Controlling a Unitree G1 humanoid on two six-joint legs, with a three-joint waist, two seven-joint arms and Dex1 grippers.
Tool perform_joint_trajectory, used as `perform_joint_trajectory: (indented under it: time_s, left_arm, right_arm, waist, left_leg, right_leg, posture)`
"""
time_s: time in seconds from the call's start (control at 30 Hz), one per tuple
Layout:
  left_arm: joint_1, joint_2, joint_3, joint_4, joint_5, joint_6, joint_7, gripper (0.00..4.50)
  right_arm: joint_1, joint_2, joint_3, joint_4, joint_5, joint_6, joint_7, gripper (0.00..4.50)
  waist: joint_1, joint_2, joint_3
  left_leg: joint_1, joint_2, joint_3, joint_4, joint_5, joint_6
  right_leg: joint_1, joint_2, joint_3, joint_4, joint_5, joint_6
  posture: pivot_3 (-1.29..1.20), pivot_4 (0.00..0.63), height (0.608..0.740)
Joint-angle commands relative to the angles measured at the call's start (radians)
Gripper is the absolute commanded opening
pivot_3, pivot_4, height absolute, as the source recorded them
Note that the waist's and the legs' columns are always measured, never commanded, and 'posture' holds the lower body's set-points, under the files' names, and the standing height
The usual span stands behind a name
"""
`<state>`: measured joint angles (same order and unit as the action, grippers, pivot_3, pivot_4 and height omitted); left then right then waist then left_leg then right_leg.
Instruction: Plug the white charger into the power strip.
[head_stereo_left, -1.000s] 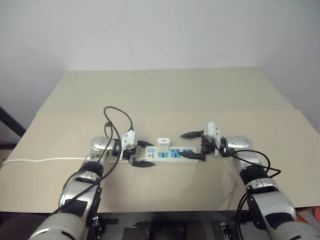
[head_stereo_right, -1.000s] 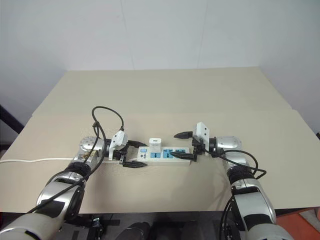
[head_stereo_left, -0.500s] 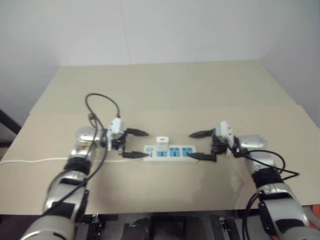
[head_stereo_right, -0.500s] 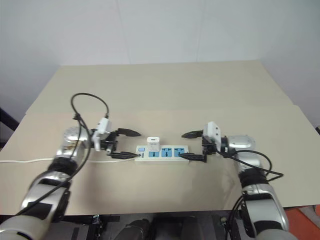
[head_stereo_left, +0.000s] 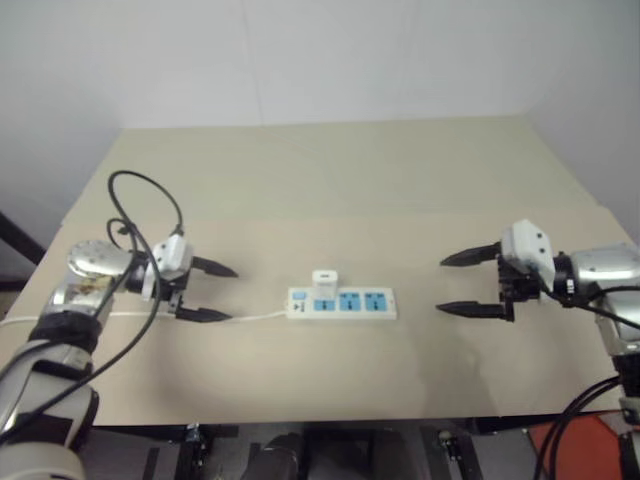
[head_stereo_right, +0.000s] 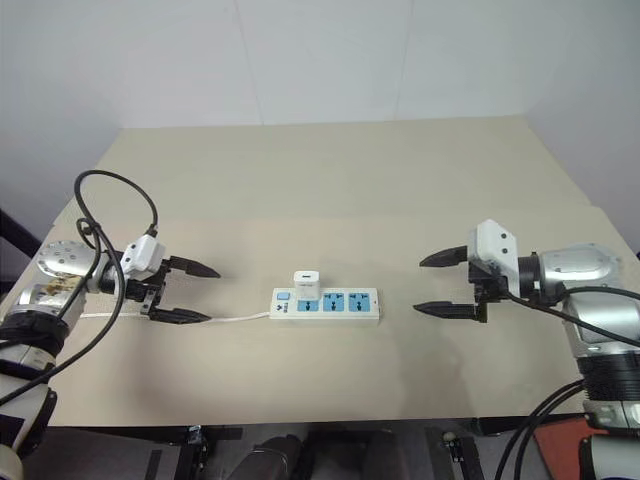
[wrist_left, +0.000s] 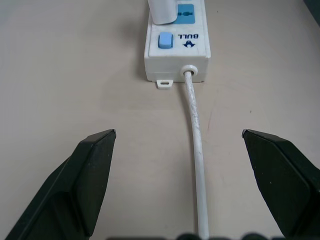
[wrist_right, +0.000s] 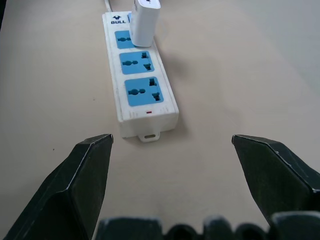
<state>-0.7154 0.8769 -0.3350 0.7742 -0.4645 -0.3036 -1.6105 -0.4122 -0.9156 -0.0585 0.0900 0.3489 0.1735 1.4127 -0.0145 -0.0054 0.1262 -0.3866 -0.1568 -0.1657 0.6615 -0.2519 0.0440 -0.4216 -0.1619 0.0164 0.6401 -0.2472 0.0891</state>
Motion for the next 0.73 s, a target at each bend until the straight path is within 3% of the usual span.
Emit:
perform_joint_trajectory:
  time_s: [0.03, 0.73]
  left_arm:
    - [-0.009, 0.003, 0.005, -0.029, -0.03, -0.003, -0.004, 4.43]
    - [-0.015, -0.025, 0.017, -0.017, -0.027, -0.004, -0.004, 4.43]
  right_arm:
    - [0.014, -0.01, -0.044, -0.04, 0.018, 0.0, -0.033, 4.5]
    - [0.028, -0.056, -0.034, -0.066, 0.045, 0.035, -0.03, 4.5]
  waist:
    - [-0.001, 0.0, 0.0]
    - [-0.001, -0.002, 0.002]
  left_leg:
    - [0.0, 0.0, 0.0, 0.0, 0.0, -0.001]
    - [0.0, 0.0, 0.001, 0.001, 0.004, -0.006]
  right_leg:
    - [0.0, 0.0, 0.0, 0.0, 0.0, 0.0]
    - [0.0, -0.001, 0.0, 0.001, 0.0, 0.0]
  posture:
    - [0.0, 0.15, 0.74]
    - [0.0, 0.15, 0.74]
